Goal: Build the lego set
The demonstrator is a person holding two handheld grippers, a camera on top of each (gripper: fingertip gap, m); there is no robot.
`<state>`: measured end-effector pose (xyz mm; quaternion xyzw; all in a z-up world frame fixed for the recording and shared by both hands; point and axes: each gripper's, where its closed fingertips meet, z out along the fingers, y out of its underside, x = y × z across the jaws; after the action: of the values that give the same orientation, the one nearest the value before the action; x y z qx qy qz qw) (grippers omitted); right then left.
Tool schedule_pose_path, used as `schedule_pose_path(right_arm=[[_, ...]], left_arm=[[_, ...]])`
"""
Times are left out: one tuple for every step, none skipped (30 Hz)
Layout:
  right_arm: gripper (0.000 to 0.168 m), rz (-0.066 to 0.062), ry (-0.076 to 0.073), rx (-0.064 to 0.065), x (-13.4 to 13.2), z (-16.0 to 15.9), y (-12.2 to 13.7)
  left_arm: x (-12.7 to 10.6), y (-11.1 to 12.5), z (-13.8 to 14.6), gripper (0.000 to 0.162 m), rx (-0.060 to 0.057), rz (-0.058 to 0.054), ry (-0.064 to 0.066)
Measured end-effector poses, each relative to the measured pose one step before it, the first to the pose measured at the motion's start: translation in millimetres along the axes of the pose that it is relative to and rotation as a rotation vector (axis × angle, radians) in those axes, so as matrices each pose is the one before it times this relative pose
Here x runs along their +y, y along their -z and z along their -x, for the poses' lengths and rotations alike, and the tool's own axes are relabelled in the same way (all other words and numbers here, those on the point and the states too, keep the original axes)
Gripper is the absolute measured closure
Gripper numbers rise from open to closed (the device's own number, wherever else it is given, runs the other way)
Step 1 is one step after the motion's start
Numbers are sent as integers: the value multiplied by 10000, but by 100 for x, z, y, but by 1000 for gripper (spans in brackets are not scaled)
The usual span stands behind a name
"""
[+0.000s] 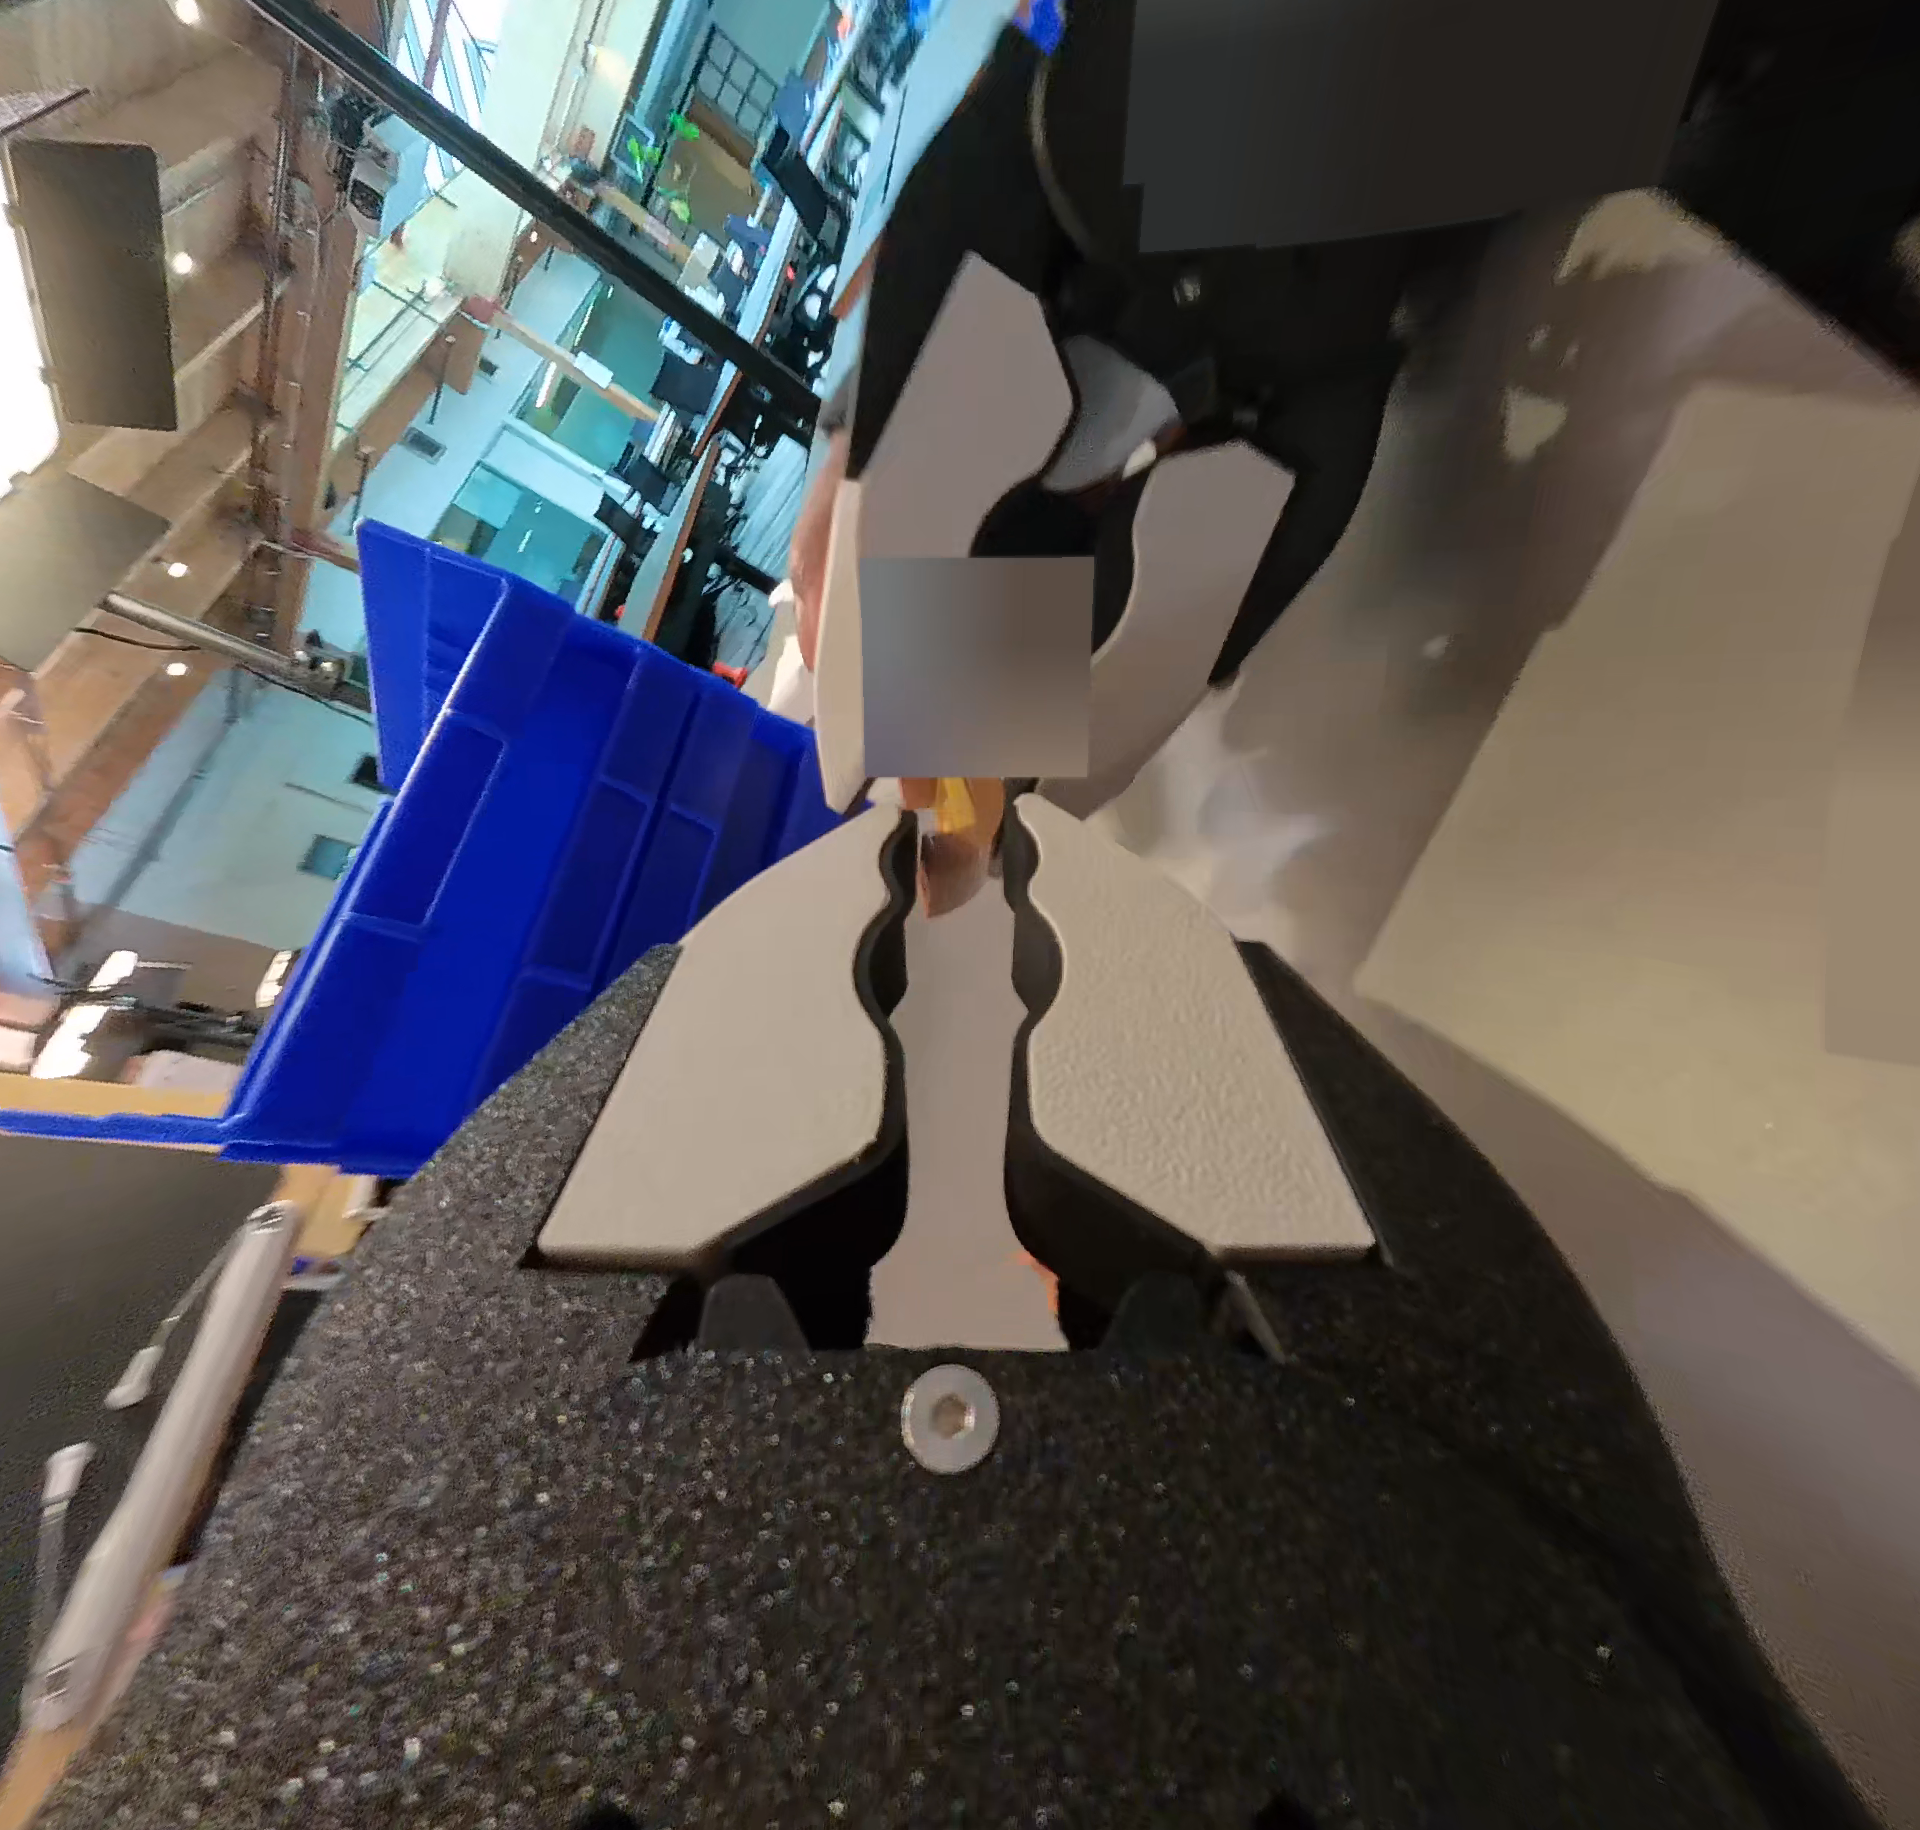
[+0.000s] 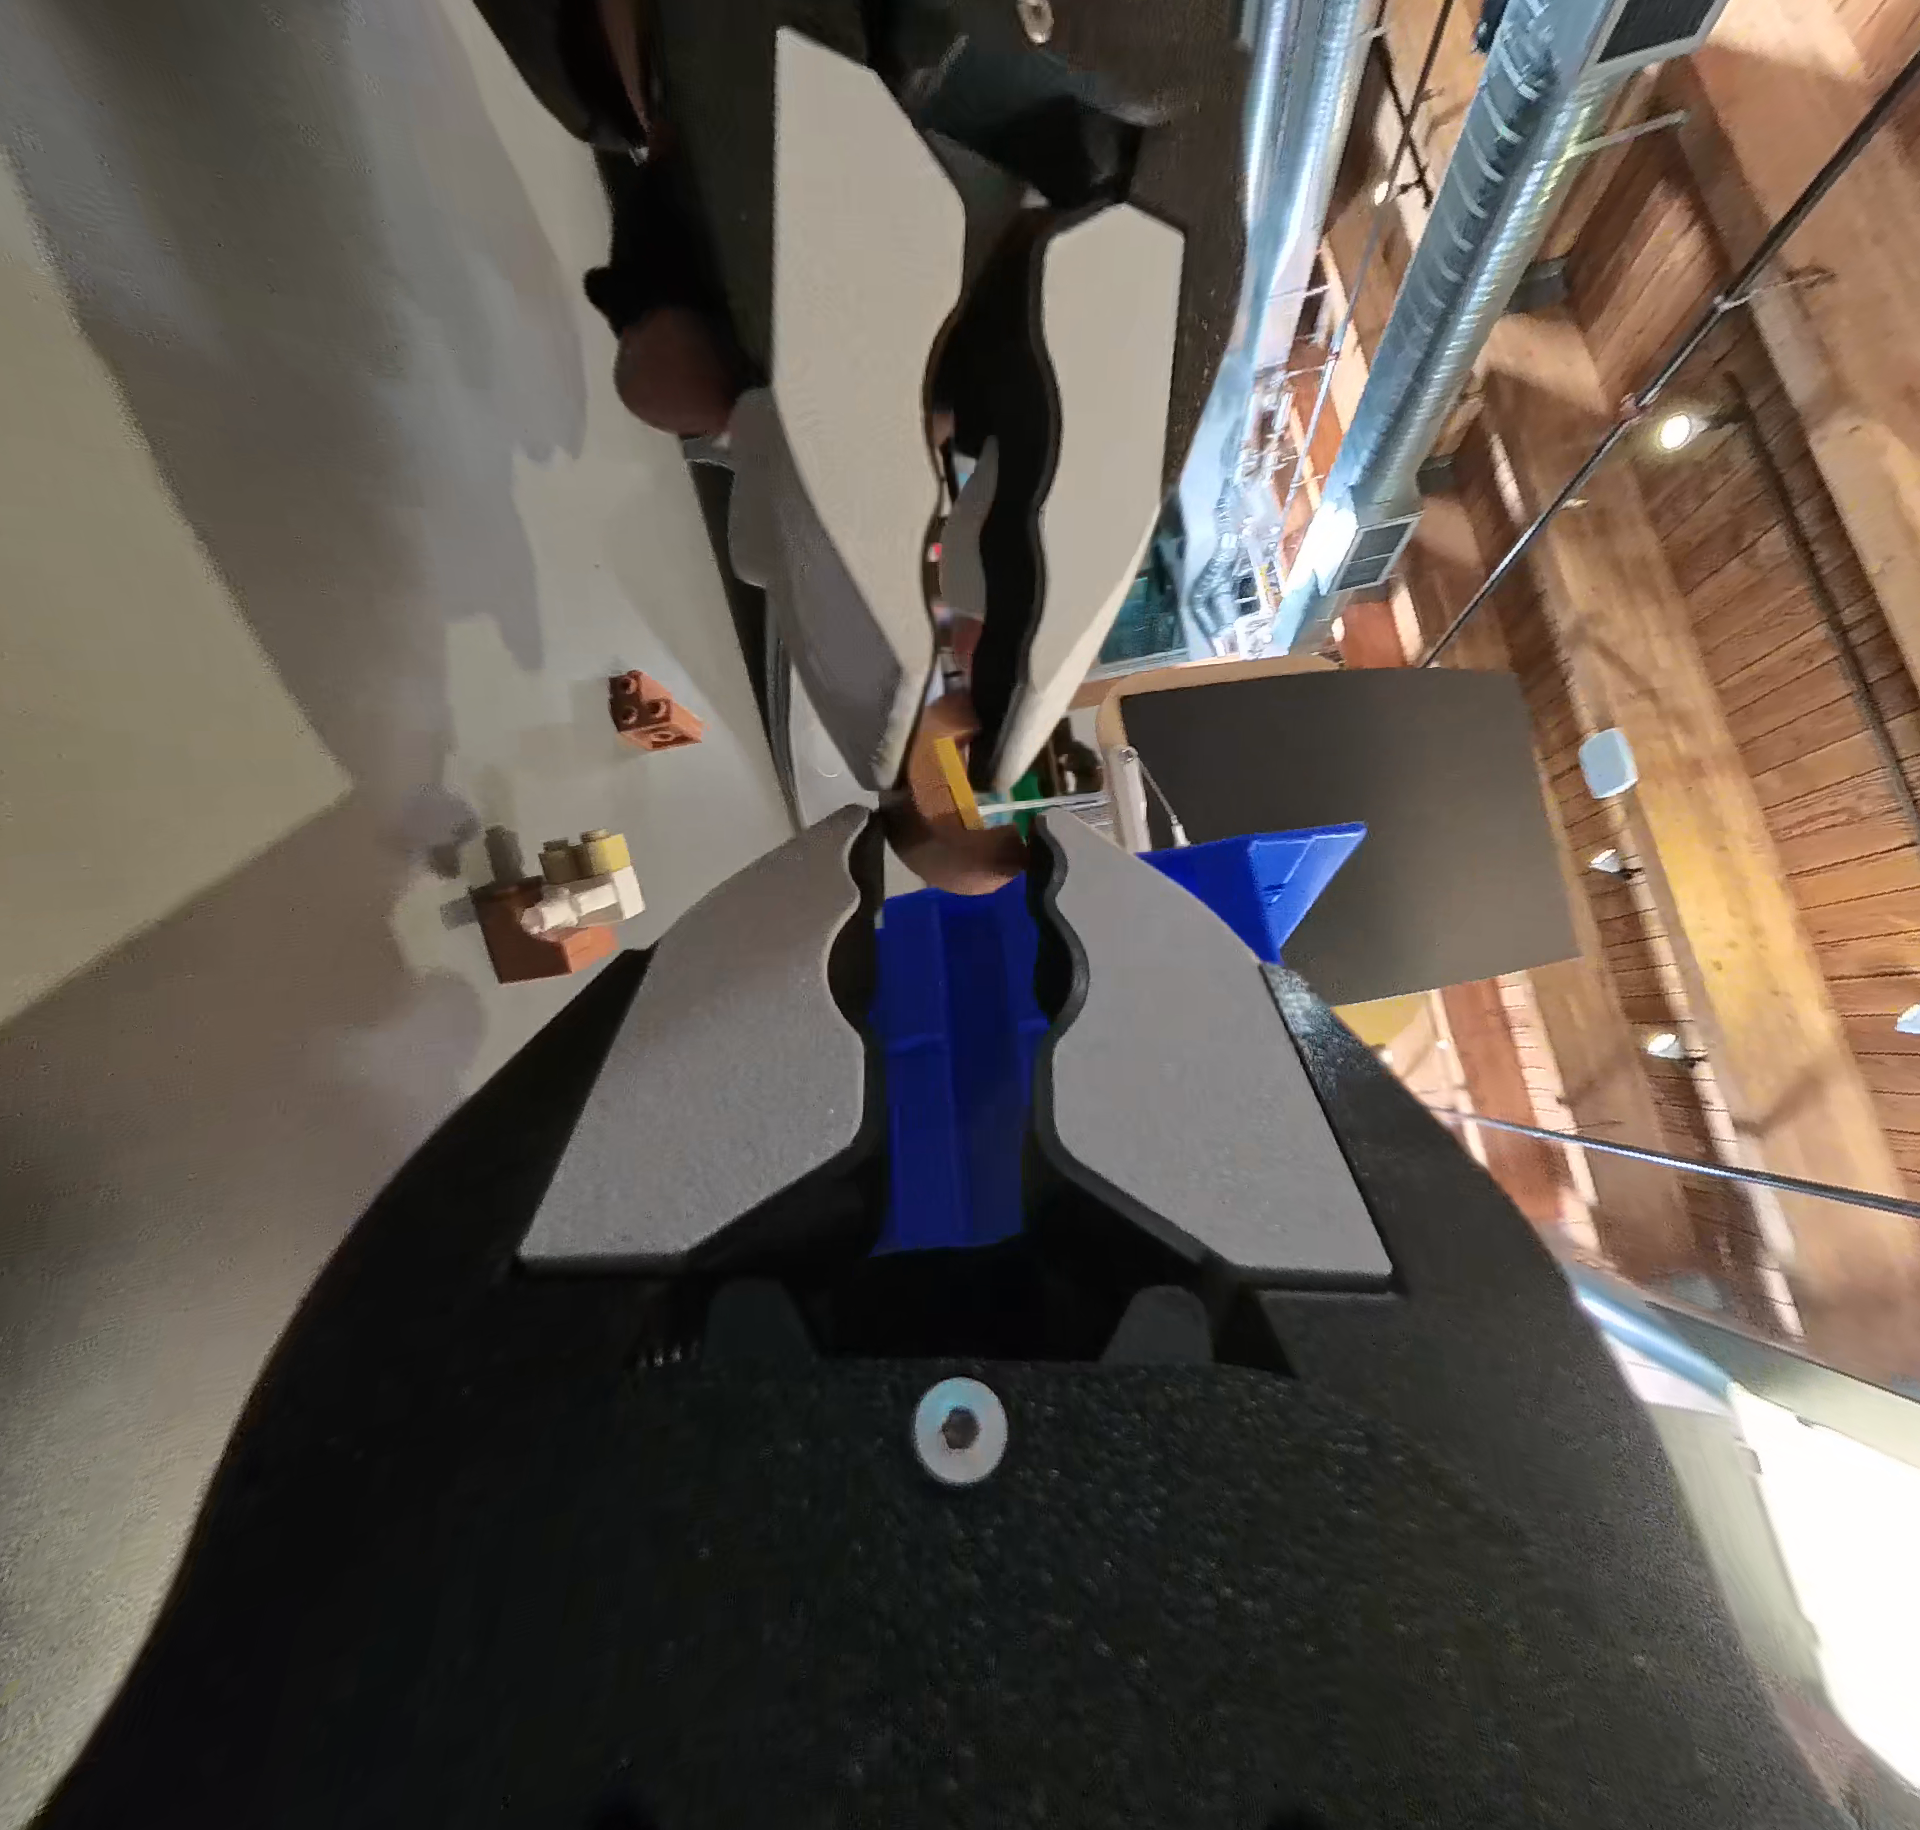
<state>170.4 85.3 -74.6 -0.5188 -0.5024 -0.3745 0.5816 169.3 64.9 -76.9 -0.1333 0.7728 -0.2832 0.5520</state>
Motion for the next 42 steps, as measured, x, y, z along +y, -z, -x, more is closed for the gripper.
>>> schedule_pose_path(right_arm=[[143, 3, -185, -145, 49, 113, 1], [143, -7, -158, -137, 4, 131, -14], [143, 23, -86, -119, 9, 134, -38], [143, 50, -15, -88, 48, 142, -61], [143, 86, 34, -81, 111, 172, -74], [143, 77, 16, -76, 115, 162, -76], [143, 89, -4, -58, 126, 120, -94], [143, 112, -12, -11, 116, 32, -79], [143, 123, -32, -7, 117, -10, -84], [143, 89, -28, -29, 77, 31, -59], [143, 73, 5, -35, 50, 51, -46], [143, 95, 55, -25, 90, 78, -53], [143, 85, 88, 4, 83, 58, -46], [143, 87, 76, -10, 93, 71, -51], [143, 82, 55, -39, 87, 93, -49], [143, 68, 41, -1, 73, 32, -55], [143, 61, 40, -6, 54, 14, -36], [143, 49, 25, -10, 35, 22, -33], [143, 34, 29, -28, 25, 41, -32], [144, 26, 62, -17, 2, 52, -17], [144, 27, 112, 23, 5, 37, -9], [144, 37, 154, 45, 2, 11, -8], [144, 58, 178, 51, 11, 17, 2], [144, 62, 178, 89, 10, -54, 0], [144, 57, 160, 125, -8, -124, 24], [144, 49, 138, 130, 7, -152, 18], [144, 40, 141, 104, -4, -101, 10], [144, 38, 146, 71, 5, -33, 7], [144, 33, 113, 42, 34, 5, 8], [144, 25, 100, 63, 43, -15, -6], [144, 42, 148, 168, 83, -155, 27], [144, -39, 112, 182, -32, -238, 80], [144, -29, 1, 128, -43, -223, 54], [144, -31, -53, 45, -25, -120, 14], [144, -12, -30, -16, -6, 1, -36], [144, -4, 29, 16, 7, -12, -14], [144, -5, 37, 60, -4, -55, -5], [144, -30, -41, 69, -12, -100, 12], [144, -54, -129, 41, -20, -132, 30], [144, -33, -167, 36, 30, -181, 28], [144, 9, -169, 86, 147, -323, 23], [144, 36, -208, 128, 238, -457, 25]], left_arm=[[464, -55, -49, 147, -91, 303, -417], [468, -89, -67, 146, -104, 304, -452], [375, -108, -92, 146, -106, 265, -435], [200, -90, -98, 146, -97, 177, -379], [74, -70, -115, 145, -65, 96, -317], [76, -63, 0, 144, -125, 127, -311], [33, -40, 162, 142, -230, 118, -347], [74, -30, 142, 139, -222, 158, -380], [48, -29, 82, 138, -186, 144, -412], [32, -36, -2, 138, -114, 137, -357], [36, -59, -106, 139, -38, 130, -302], [17, -72, -160, 140, 16, 107, -243], [43, -82, -115, 141, -4, 101, -182], [73, -97, -149, 144, 31, 93, -128], [65, -96, -119, 144, 25, 95, -86], [59, -72, -50, 145, -4, 94, -106], [42, -53, -40, 145, -6, 83, -138], [29, -38, -18, 145, -6, 77, -117], [23, -30, -55, 146, 31, 61, -64], [13, -11, -85, 146, 75, 56, -21], [18, -5, -66, 147, 83, 56, 38], [50, -15, -59, 147, 96, 64, 154], [55, -35, -67, 148, 146, 53, 299], [52, -36, -13, 148, 121, 26, 358], [37, -25, 78, 149, 67, -7, 344], [17, -13, 118, 149, 39, -40, 368], [4, -8, 79, 149, 55, -52, 353], [9, -27, 4, 149, 112, -56, 375], [9, -37, -41, 149, 142, -75, 392], [20, -35, -39, 149, 127, -74, 358], [94, -24, -8, 150, 169, -28, 511], [-76, 52, 97, 151, 168, -195, 623], [-103, 87, 131, 151, 155, -218, 560], [-82, 73, 107, 151, 106, -168, 383], [30, 21, 19, 151, 89, -79, 224], [26, -13, -6, 151, 49, -60, 120], [20, -7, 41, 150, 34, -45, 135], [9, 22, 121, 150, 10, -33, 181], [33, 61, 202, 150, -34, -20, 144], [-3, 118, 277, 150, -69, -67, 139], [-97, 176, 300, 151, -51, -153, 231], [-144, 190, 316, 151, -23, -202, 339]])
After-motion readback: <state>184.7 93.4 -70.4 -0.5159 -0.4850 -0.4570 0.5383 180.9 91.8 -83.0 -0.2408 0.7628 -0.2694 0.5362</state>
